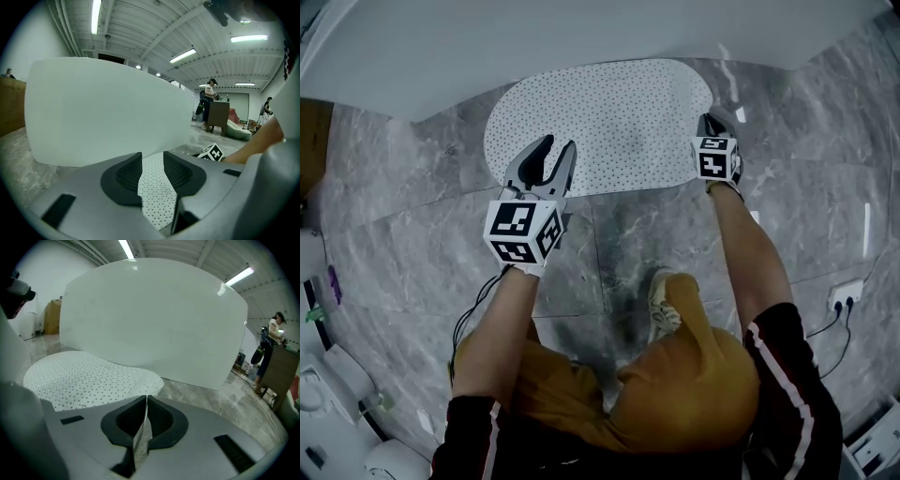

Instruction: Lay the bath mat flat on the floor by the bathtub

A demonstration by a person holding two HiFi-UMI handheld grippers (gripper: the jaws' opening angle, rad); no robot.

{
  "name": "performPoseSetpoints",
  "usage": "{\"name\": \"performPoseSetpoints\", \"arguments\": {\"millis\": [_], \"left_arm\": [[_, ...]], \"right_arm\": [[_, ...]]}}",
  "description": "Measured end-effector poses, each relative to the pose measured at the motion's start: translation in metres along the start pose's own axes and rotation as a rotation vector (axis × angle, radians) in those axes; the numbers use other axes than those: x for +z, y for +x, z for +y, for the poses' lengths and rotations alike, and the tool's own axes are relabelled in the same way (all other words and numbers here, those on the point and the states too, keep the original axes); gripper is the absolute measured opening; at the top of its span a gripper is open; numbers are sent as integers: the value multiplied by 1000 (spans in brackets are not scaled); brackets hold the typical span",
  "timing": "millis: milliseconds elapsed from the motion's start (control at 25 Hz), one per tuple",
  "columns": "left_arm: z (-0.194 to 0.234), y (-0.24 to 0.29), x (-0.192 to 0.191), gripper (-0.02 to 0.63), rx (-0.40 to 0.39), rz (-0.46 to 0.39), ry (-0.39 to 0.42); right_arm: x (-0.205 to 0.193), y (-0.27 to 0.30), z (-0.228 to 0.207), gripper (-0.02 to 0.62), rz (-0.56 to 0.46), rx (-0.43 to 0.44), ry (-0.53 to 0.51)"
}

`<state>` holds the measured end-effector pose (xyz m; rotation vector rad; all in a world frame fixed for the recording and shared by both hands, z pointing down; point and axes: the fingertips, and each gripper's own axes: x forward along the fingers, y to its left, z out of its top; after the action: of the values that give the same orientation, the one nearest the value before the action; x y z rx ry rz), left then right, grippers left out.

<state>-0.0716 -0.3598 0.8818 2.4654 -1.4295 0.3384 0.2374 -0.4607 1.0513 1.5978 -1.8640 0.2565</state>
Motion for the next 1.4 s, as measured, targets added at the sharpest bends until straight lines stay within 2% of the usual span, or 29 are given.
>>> {"name": "performPoseSetpoints", "arguments": {"millis": [200,480,920,1120,1400], "left_arm": [[-8,1,3,153,-13,-4,7],[-7,0,3,152,-7,-3,8],[11,0,-4,153,28,7,-7],[15,2,-4,152,36,6,-14],[17,1,-2,153,45,3,-22]], "right_arm": [[1,-8,-20,32,-16,-27,36],[-5,-4,-24,32,2,-22,7],[-4,11,-38,32,19,-67,-72],[1,15,-40,32,13,-96,-59],[-21,15,-42,36,78,-96,-26]]}}
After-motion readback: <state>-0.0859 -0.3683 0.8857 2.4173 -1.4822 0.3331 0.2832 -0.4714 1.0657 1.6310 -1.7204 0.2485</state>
